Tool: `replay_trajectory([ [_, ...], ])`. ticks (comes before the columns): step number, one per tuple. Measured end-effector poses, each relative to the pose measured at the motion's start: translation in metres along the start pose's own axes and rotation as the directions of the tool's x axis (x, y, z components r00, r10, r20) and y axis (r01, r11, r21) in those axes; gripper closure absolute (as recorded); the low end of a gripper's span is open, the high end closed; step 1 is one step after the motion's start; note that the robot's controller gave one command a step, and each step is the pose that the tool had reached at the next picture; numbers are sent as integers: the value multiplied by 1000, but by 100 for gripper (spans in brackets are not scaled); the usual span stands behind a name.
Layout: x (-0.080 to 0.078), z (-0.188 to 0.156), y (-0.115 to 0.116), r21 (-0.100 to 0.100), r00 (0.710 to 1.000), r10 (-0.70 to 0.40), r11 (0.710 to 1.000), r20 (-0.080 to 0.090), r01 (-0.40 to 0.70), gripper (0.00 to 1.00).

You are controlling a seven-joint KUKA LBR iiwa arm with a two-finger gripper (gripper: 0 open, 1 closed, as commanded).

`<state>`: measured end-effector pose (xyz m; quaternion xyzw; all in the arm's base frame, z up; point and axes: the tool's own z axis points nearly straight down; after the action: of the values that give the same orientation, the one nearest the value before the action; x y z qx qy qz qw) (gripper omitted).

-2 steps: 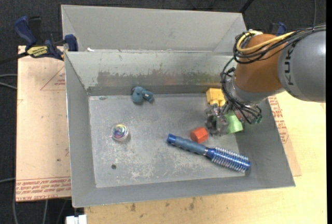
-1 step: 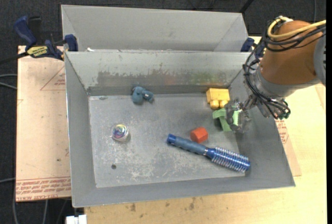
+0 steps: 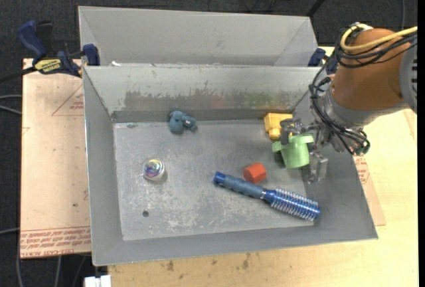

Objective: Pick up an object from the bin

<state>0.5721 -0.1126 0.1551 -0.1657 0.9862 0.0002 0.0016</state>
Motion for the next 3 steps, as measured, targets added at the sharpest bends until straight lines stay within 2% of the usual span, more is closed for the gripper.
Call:
replay_trajectory([
  [1, 36, 68, 43, -2, 991, -133, 991, -5, 133, 0],
  [2, 35, 67, 42, 1, 991, -133, 991, 2, 133, 100],
  [3, 32, 65, 42, 5, 991, -134, 991, 10, 134, 0],
])
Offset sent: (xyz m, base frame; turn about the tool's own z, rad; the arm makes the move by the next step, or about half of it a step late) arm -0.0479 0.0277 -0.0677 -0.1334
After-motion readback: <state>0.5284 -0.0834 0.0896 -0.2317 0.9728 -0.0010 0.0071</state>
